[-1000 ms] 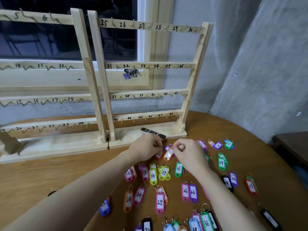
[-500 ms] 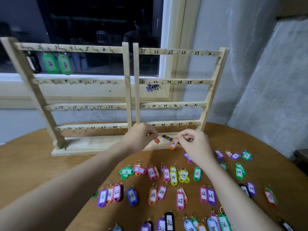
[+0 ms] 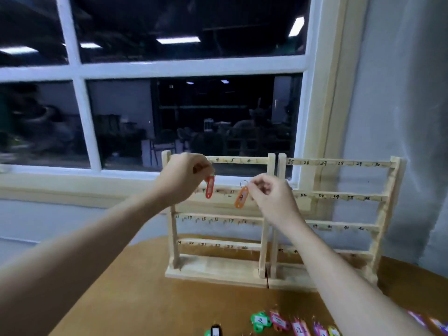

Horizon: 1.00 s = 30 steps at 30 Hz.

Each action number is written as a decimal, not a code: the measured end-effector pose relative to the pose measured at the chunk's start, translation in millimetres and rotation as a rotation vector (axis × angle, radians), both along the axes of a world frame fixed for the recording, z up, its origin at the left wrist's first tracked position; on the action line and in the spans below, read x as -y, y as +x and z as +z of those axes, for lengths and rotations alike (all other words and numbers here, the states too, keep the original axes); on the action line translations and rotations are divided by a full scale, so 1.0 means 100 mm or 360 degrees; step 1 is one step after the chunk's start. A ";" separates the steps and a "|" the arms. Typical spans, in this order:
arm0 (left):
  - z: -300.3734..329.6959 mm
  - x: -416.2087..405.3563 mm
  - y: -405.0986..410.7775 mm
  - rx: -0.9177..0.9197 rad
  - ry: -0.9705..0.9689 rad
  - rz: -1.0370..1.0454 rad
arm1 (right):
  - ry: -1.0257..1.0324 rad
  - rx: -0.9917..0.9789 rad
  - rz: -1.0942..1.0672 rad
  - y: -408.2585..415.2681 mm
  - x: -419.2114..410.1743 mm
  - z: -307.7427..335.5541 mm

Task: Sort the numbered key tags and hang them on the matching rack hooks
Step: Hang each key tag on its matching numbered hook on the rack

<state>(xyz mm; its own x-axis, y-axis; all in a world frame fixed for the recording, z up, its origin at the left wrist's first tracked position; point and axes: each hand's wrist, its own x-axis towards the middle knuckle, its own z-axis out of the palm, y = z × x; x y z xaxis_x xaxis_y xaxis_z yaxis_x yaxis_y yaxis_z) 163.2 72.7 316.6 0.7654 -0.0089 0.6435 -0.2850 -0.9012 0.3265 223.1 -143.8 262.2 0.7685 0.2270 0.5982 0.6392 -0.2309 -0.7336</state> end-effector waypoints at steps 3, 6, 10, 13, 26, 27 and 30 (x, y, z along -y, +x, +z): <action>0.22 -0.13 -0.01 0.0014 -0.0005 0.0010 | 0.0045 0.0057 0.0006 0.02 -0.29 0.24; 0.34 -0.15 0.01 0.0007 0.0067 0.0011 | 0.0053 0.0012 -0.0050 0.07 -0.49 0.39; 0.40 -0.14 0.08 -0.0032 0.0122 -0.0016 | 0.0096 -0.0096 -0.0125 0.16 -0.62 0.46; 0.40 -0.15 0.18 -0.0047 0.0153 0.0011 | 0.0070 -0.0140 -0.0211 0.20 -0.68 0.48; 0.24 -0.05 0.56 -0.0129 -0.0122 -0.0054 | -0.0169 0.0054 -0.0516 0.32 -0.79 0.36; 0.23 -0.05 0.58 -0.0135 -0.0132 -0.0056 | -0.0178 0.0079 -0.0520 0.32 -0.79 0.34; 0.19 -0.03 0.61 -0.0121 -0.0122 -0.0065 | -0.0223 0.0120 -0.0520 0.34 -0.78 0.29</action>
<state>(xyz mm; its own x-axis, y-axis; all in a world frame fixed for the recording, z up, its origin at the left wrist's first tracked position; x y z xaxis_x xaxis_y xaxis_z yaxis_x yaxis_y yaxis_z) 223.7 75.7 335.8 0.8119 0.0060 0.5837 -0.2929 -0.8608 0.4162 256.7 -65.7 290.9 0.7688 0.0606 0.6366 0.5663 -0.5269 -0.6338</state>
